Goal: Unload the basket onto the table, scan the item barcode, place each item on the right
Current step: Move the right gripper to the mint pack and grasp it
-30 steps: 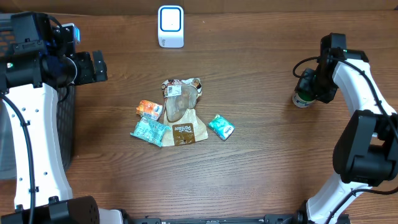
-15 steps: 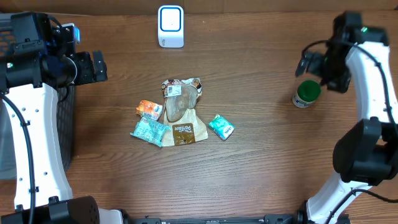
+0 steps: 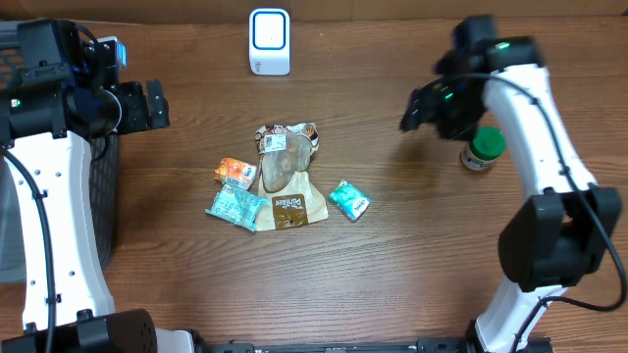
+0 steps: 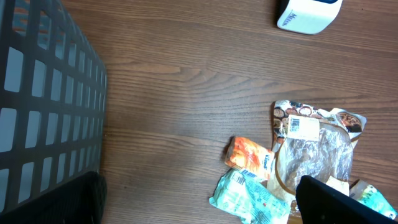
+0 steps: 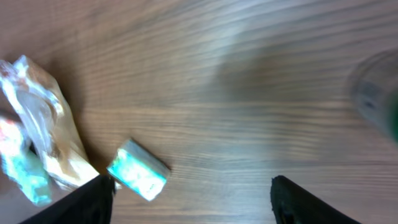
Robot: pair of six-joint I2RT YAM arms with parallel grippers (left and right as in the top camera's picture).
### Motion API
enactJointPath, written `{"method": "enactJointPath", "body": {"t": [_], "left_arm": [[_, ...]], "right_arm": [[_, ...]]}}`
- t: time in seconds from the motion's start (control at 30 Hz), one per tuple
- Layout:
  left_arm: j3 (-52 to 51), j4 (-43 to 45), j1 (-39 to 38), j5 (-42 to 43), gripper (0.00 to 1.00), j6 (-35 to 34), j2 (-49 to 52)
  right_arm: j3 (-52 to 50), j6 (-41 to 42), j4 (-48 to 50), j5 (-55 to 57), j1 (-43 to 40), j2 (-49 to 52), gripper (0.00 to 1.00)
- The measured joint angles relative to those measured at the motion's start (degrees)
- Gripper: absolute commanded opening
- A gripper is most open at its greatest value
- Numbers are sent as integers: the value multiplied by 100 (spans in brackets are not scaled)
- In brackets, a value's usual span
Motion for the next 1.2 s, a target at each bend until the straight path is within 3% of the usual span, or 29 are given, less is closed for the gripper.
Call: {"method": "enactJointPath", "body": {"t": [0.4,1.07,1.2], "left_arm": [[0,0,0,0,100,0,0],[0,0,0,0,100,0,0],[0,0,0,0,99,0,0]], "right_arm": [[-1670,-131,1357,-476,935,2,38],[-2542,-1102,1847,-1305,1121,439,35],[-2581,-1198,1910,-1451,1121,546,26]]}}
